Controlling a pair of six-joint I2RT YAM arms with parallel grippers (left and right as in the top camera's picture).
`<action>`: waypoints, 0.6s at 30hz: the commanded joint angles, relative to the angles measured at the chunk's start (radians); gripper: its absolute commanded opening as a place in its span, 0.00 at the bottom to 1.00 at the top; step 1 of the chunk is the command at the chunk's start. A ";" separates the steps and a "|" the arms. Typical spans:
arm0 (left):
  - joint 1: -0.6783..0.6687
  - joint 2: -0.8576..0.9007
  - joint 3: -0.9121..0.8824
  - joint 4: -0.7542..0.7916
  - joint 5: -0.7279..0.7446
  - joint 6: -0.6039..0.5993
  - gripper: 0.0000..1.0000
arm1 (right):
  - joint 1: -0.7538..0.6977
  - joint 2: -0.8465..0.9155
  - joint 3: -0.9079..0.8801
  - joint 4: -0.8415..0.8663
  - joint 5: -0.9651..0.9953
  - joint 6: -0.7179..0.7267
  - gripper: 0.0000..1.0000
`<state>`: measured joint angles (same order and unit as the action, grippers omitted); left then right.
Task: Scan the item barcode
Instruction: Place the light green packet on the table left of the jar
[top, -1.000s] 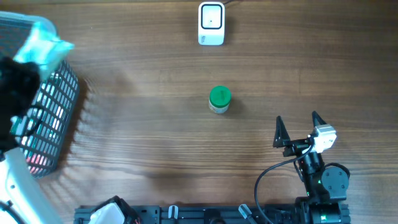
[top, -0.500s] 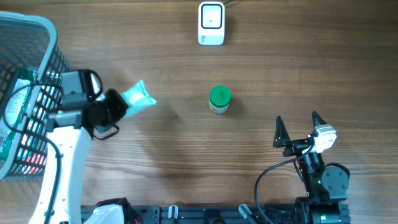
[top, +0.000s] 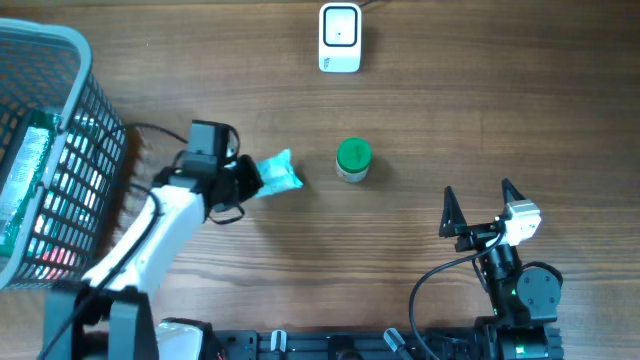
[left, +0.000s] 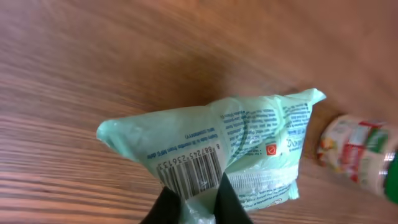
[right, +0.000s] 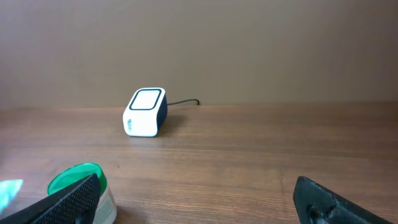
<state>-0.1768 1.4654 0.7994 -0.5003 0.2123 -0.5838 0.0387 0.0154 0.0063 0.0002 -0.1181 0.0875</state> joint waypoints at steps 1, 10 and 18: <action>-0.035 0.019 -0.006 -0.013 -0.071 -0.007 0.39 | 0.003 -0.008 -0.001 0.005 0.014 -0.009 1.00; -0.034 -0.117 0.150 -0.163 -0.104 0.032 1.00 | 0.003 -0.008 -0.001 0.005 0.014 -0.009 1.00; 0.010 -0.294 0.570 -0.372 -0.558 0.068 1.00 | 0.003 -0.008 -0.001 0.005 0.014 -0.009 1.00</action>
<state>-0.2058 1.2179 1.2411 -0.8635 -0.1268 -0.5430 0.0387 0.0154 0.0063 0.0002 -0.1181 0.0875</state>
